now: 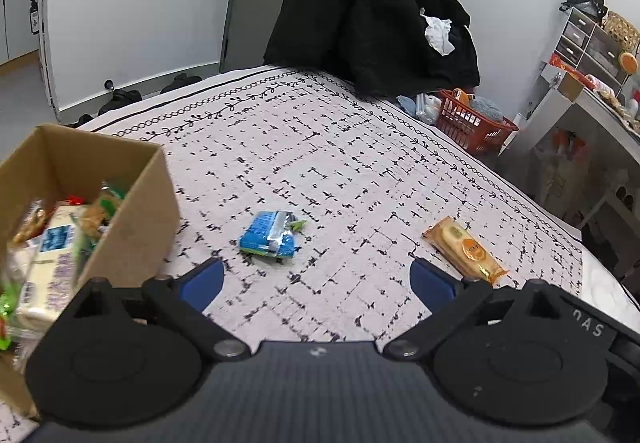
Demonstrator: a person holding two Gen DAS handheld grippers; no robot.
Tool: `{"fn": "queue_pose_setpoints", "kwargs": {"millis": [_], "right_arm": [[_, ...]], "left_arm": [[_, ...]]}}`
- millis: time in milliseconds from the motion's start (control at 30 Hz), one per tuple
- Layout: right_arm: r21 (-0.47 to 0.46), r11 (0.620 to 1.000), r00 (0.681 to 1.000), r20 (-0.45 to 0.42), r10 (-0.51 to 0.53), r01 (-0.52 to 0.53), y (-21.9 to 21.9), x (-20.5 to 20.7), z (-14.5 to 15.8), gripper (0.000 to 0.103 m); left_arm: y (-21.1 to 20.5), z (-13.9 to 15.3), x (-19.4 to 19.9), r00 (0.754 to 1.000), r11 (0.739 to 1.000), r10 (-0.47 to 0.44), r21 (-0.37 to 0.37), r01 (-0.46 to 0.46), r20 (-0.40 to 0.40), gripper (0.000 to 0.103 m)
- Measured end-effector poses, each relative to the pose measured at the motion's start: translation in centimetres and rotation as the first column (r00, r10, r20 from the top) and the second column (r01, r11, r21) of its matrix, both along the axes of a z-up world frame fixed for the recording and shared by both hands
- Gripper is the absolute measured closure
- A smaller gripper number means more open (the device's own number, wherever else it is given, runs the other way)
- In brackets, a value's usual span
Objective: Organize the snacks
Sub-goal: 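Move both open grippers back toward the blue packet and yellow cake packet, then grasp the blue-and-silver packet with the left gripper while the right grasps the yellow cake packet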
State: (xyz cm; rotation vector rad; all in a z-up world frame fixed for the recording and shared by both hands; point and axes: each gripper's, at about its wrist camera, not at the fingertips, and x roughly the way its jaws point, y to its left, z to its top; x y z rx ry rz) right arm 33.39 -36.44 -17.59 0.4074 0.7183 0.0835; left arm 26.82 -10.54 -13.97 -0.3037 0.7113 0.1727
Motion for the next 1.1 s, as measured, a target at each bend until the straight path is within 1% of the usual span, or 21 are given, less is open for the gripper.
{"fn": "queue_pose_setpoints", "kwargs": {"millis": [67, 200, 333, 433, 633, 767, 833, 900, 1100], "right_arm": [[-0.007, 1.000, 1.000, -0.002, 0.005, -0.005, 0.0, 0.6, -0.3, 0.018], [-0.055, 0.998, 1.000, -0.007, 0.010, -0.011, 0.1, 1.7, -0.9, 0.018], [-0.081, 0.996, 1.000, -0.016, 0.025, -0.026, 0.4, 3.0, -1.5, 0.017], [-0.110, 0.993, 0.999, -0.015, 0.033, -0.034, 0.5, 3.9, -1.9, 0.017], [-0.186, 0.981, 0.999, 0.005, 0.052, -0.050, 1.0, 5.5, -2.5, 0.017], [-0.222, 0.973, 0.997, 0.022, 0.072, -0.066, 1.5, 6.3, -2.8, 0.015], [-0.235, 0.969, 0.996, 0.032, 0.082, -0.072, 1.8, 6.7, -2.9, 0.015], [-0.250, 0.965, 0.995, 0.040, 0.092, -0.079, 2.1, 7.2, -3.0, 0.015], [-0.287, 0.952, 0.990, 0.054, 0.127, -0.107, 3.0, 8.0, -3.2, 0.015]], "left_arm": [[-0.1, -0.4, 0.8, 1.000, 1.000, 0.011, 0.006, -0.011, -0.003, 0.004], [0.2, -1.4, 2.2, 0.999, 0.999, 0.043, 0.025, -0.043, -0.011, 0.005], [1.0, -2.8, 3.6, 0.996, 0.996, 0.080, 0.051, -0.078, -0.029, 0.010], [1.6, -3.7, 4.6, 0.995, 0.994, 0.093, 0.057, -0.091, -0.038, 0.014], [2.1, -5.5, 6.2, 0.993, 0.993, 0.104, 0.065, -0.100, -0.058, 0.022], [2.1, -6.5, 6.8, 0.993, 0.993, 0.098, 0.068, -0.093, -0.061, 0.026], [2.2, -6.9, 7.0, 0.993, 0.994, 0.097, 0.065, -0.093, -0.067, 0.032], [2.3, -7.2, 7.2, 0.993, 0.993, 0.100, 0.068, -0.096, -0.066, 0.034], [2.5, -7.2, 7.6, 0.993, 0.992, 0.100, 0.080, -0.095, -0.057, 0.035]]}}
